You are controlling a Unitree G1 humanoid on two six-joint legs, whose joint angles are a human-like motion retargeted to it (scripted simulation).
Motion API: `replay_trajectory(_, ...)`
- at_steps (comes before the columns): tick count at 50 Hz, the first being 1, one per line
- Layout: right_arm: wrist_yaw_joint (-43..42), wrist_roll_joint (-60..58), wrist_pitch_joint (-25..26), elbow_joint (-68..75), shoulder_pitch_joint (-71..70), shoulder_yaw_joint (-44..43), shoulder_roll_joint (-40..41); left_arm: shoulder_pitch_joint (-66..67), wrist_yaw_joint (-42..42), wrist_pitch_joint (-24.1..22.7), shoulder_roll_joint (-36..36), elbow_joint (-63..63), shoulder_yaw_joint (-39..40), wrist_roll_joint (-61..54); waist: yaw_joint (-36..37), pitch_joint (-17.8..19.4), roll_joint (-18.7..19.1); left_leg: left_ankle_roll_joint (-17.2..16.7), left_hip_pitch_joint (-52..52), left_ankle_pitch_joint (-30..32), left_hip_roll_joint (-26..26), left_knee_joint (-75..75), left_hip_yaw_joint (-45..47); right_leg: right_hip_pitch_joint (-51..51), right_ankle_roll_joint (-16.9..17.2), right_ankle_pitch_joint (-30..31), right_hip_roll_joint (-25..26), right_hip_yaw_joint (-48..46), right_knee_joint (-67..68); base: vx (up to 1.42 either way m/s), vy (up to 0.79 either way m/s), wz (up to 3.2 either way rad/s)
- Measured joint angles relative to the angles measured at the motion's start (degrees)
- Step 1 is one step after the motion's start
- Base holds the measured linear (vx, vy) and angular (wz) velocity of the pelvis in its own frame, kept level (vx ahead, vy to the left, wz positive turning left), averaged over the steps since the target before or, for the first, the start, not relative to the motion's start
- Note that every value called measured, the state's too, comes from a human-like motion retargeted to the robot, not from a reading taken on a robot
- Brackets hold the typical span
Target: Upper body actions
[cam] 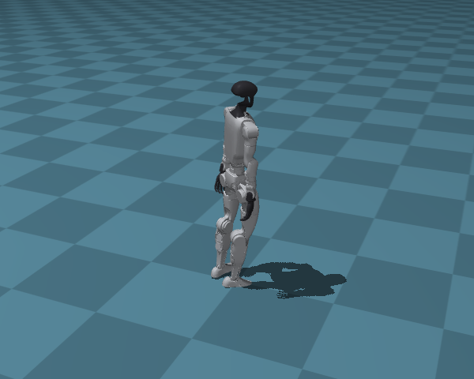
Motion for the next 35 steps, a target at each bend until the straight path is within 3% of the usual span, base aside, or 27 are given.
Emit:
replay_trajectory(25, 0.13, 1.94, 0.23, -1.03, 0.06, -2.08, -0.21, -0.46, -0.01, 0.20, -0.07, -0.70, 0.42, -0.28, -1.67, -0.22, 1.39, -2.69, -2.25, 0.89, 3.85, 1.09, -1.29, -1.52, -2.28, -0.16, 3.17, -0.57, 0.01, 0.03, -0.07, 0.05)
replay_trajectory(35, 0.29, 5.59, 0.19, -3.48, 0.33, -7.02, -0.74, -0.89, 1.25, -0.34, -0.24, -2.85, -1.26, -0.53, -3.33, 2.20, 0.00, -4.20, -9.80, 0.12, 6.43, 12.55, -4.98, -1.06, -2.96, 0.24, 2.09, -4.19, -1.36, 0.02, -0.09, 0.33)
